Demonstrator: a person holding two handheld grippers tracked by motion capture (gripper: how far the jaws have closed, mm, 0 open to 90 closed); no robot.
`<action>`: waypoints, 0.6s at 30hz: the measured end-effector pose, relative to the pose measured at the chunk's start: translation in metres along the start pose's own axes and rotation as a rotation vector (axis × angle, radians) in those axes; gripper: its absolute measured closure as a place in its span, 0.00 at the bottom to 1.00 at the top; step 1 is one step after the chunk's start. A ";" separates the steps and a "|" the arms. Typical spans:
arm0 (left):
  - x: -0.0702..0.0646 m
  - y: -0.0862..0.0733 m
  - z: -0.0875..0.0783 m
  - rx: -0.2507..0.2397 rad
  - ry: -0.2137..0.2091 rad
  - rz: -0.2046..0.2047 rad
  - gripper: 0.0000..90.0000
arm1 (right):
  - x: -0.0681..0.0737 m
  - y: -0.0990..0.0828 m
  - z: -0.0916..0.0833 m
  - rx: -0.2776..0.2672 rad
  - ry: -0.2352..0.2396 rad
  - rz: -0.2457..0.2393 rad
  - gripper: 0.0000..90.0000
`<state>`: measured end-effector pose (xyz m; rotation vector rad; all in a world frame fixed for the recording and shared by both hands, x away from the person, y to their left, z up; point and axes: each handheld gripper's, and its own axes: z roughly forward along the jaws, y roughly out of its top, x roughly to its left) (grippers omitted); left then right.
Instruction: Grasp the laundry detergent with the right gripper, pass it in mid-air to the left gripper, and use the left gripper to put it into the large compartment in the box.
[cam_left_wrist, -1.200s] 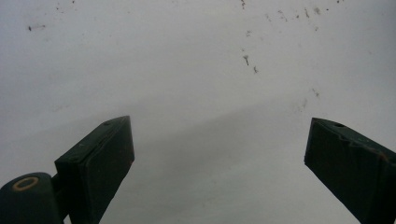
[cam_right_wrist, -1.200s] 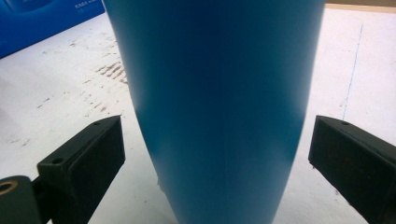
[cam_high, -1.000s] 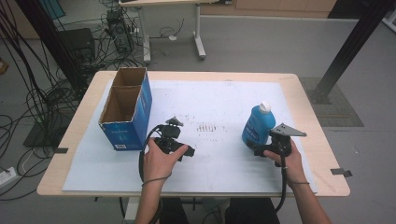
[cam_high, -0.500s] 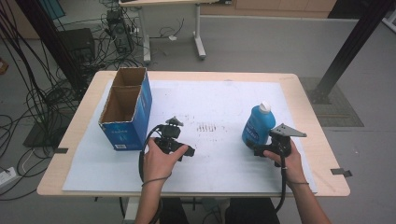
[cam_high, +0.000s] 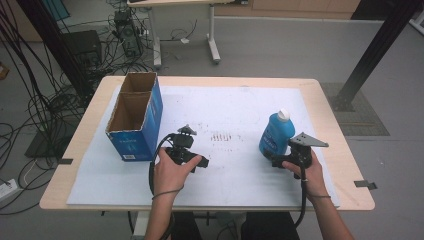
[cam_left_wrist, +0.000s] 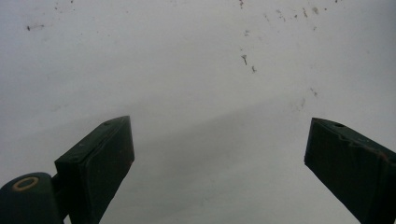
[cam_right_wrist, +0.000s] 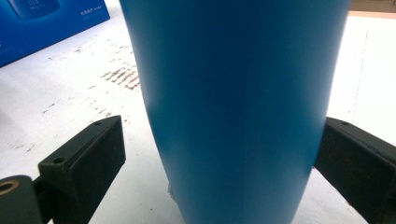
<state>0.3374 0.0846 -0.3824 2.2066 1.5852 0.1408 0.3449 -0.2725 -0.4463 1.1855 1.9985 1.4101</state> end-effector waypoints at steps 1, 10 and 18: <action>0.000 0.000 0.000 0.000 0.000 0.000 0.10 | 0.000 0.000 0.000 -0.001 0.000 0.001 0.04; 0.000 0.000 0.000 0.002 0.004 0.000 0.10 | 0.000 0.000 0.000 -0.003 0.000 0.001 0.04; 0.001 0.000 -0.001 -0.003 0.003 -0.008 0.10 | 0.001 0.000 0.000 -0.004 -0.001 0.000 0.04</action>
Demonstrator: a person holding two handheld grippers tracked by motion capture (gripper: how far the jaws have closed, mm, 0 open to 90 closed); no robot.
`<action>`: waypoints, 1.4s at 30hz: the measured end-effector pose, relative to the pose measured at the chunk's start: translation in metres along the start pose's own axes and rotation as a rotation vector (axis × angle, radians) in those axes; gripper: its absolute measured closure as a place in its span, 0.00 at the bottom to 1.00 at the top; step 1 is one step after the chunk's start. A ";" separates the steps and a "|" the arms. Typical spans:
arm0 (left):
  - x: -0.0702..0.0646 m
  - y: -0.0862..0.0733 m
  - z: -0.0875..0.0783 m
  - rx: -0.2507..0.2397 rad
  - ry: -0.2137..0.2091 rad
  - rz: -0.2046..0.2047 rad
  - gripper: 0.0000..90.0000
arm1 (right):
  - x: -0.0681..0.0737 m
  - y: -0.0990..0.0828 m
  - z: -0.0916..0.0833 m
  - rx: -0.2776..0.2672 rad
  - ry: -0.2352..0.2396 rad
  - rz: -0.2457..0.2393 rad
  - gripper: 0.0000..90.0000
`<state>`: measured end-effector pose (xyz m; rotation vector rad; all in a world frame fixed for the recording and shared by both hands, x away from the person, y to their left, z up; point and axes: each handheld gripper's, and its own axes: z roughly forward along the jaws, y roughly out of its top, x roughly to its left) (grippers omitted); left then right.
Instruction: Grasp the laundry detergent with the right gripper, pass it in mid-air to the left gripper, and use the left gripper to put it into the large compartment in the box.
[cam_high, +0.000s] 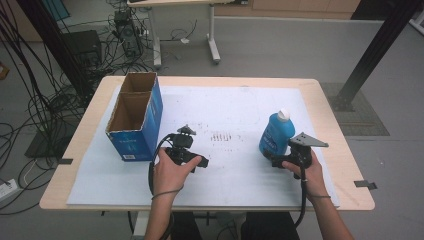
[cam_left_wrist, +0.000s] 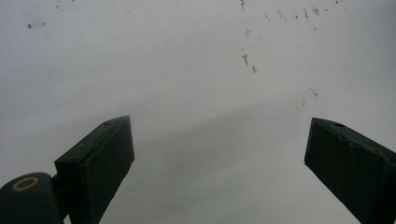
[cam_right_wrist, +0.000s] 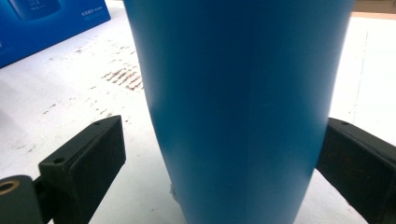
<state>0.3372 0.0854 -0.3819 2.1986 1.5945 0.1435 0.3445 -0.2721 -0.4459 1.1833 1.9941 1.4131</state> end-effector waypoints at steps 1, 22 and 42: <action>0.000 0.000 0.000 0.000 0.000 0.001 0.10 | 0.000 0.000 0.000 0.000 0.000 0.000 0.04; -0.001 0.000 -0.006 -0.014 -0.007 -0.006 0.10 | 0.000 0.001 -0.001 -0.003 0.001 -0.003 0.04; -0.004 0.000 -0.011 -0.027 -0.010 -0.002 0.10 | 0.002 0.001 -0.001 -0.011 0.004 -0.006 0.04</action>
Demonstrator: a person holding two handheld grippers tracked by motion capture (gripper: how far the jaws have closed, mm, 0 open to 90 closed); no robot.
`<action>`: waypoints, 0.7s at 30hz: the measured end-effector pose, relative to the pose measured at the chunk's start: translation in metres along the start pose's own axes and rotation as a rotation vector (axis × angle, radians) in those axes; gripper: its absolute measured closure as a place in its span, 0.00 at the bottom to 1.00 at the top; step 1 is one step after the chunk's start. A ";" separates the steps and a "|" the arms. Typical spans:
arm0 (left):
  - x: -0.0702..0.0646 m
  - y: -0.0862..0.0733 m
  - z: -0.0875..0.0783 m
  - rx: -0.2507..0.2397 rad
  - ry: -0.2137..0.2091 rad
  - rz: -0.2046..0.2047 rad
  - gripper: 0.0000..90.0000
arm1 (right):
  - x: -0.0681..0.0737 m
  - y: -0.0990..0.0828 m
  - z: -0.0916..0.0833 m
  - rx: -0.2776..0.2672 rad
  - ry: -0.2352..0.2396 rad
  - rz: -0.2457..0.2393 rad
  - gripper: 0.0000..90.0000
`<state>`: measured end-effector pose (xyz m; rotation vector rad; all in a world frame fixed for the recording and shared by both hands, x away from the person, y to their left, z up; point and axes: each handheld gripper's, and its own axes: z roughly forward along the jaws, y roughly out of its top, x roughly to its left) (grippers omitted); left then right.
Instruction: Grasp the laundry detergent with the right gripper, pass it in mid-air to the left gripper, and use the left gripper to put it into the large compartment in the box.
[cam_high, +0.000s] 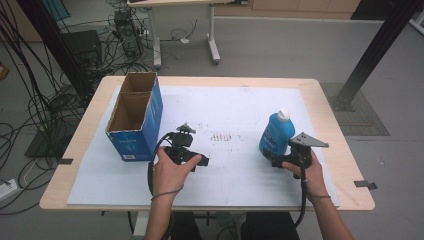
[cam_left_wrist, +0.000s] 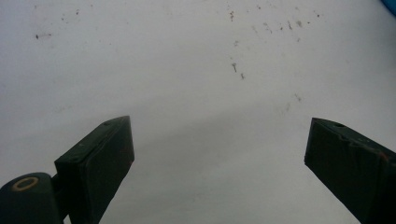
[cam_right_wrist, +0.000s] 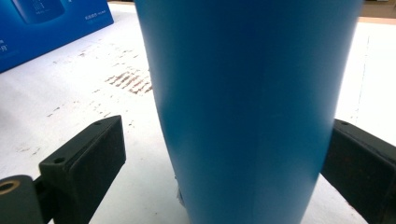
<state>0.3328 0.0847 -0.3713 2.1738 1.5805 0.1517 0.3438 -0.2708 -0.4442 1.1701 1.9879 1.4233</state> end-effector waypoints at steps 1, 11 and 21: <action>0.000 0.000 0.000 0.000 0.001 -0.001 0.10 | 0.000 0.000 0.000 0.001 -0.002 -0.002 0.05; -0.001 0.000 0.000 0.001 -0.003 0.000 0.10 | 0.000 0.000 0.001 -0.009 -0.001 -0.001 0.13; 0.000 0.000 0.001 -0.002 -0.005 -0.004 0.10 | 0.002 0.000 0.005 -0.018 -0.003 -0.009 0.22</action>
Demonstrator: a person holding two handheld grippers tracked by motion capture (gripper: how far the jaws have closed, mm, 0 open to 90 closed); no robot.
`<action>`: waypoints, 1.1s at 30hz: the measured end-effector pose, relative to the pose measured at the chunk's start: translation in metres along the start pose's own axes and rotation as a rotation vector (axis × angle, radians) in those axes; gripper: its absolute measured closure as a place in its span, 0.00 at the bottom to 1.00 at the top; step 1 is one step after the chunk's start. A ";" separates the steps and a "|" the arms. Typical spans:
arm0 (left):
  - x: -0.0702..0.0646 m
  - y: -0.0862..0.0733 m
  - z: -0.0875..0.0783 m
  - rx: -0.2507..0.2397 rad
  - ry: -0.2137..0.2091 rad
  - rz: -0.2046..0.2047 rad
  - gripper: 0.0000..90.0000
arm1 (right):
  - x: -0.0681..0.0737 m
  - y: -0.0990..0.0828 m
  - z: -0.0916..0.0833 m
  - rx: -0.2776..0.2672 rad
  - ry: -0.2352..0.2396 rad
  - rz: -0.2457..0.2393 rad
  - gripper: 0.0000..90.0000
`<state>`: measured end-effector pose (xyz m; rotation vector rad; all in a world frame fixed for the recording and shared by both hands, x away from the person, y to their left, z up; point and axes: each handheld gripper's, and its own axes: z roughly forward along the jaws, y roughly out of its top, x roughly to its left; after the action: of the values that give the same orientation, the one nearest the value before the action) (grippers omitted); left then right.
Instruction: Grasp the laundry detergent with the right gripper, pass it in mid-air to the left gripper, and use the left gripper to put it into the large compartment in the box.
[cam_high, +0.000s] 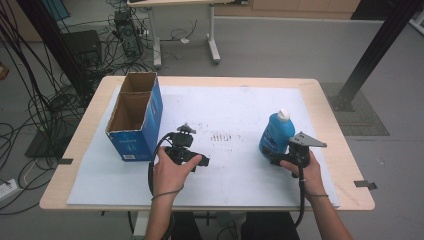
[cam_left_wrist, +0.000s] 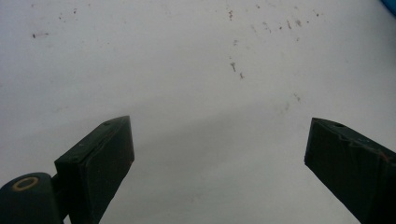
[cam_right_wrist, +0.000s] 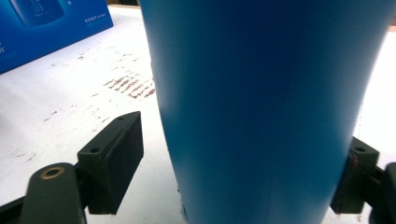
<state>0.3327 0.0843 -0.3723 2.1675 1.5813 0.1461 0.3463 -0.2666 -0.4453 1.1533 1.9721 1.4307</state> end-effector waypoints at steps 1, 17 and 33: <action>0.000 0.000 0.000 0.000 0.002 0.000 0.10 | 0.000 0.000 0.000 -0.001 0.000 0.000 0.23; 0.000 0.000 0.001 0.004 0.002 0.003 0.10 | -0.001 0.000 0.001 -0.019 -0.026 -0.001 0.36; 0.000 -0.001 0.003 0.005 0.004 -0.001 0.10 | -0.002 0.000 0.001 -0.019 -0.043 -0.028 0.44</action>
<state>0.3330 0.0832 -0.3752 2.1716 1.5864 0.1461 0.3482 -0.2671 -0.4461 1.1343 1.9341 1.3958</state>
